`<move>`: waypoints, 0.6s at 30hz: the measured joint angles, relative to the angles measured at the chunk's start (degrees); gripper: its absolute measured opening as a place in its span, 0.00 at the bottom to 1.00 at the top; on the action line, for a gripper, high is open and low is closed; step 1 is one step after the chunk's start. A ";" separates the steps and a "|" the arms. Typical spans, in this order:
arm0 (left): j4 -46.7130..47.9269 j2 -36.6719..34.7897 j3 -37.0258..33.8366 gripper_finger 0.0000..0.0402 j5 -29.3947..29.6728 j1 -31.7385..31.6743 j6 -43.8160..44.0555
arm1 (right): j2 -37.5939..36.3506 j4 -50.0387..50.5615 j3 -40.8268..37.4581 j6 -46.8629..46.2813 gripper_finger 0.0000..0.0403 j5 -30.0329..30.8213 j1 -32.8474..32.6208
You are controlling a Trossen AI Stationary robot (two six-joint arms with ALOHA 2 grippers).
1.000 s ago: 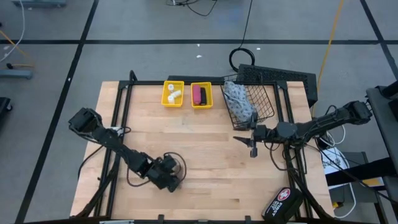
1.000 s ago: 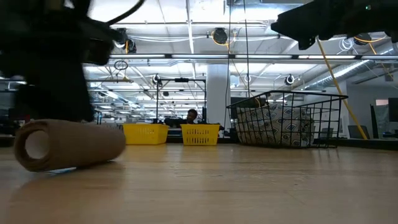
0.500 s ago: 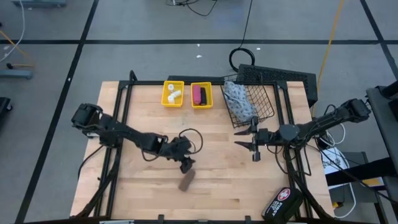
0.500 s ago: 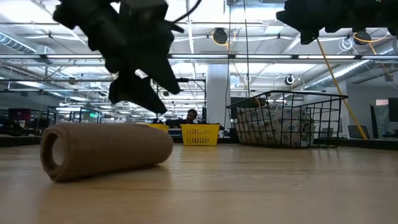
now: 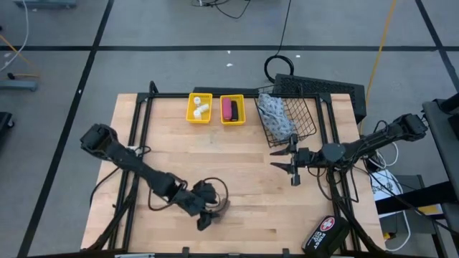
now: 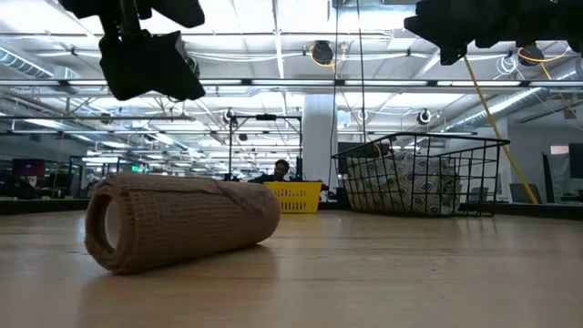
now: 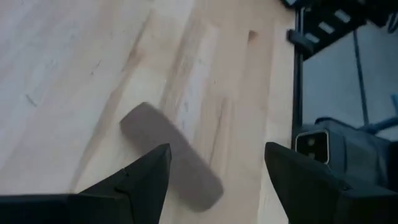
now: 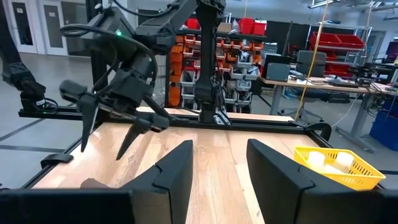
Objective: Pick & Place Medicine items
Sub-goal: Put the brown bandage into the right yellow basket
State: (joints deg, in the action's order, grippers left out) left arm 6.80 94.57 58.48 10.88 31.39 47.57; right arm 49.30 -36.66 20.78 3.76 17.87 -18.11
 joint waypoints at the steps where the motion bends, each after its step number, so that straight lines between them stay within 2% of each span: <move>1: -0.55 0.59 0.02 0.66 0.59 0.45 0.92 | 0.00 0.01 0.00 -0.03 0.35 0.00 0.00; 5: -3.59 3.73 0.02 0.66 1.53 2.26 0.82 | 0.02 -1.05 0.00 0.23 0.35 0.00 0.00; 14: -13.57 13.89 0.28 0.66 -10.03 2.63 5.57 | 0.02 -2.13 0.00 -0.05 0.35 -0.15 -0.04; 18: -14.30 14.62 0.24 0.66 -10.95 1.95 3.16 | 0.01 -2.15 0.00 -0.04 0.35 -0.15 -0.04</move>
State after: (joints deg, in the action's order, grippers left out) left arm -7.49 109.19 58.72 -0.07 33.34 50.73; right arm 49.31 -38.81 20.78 3.72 17.72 -18.15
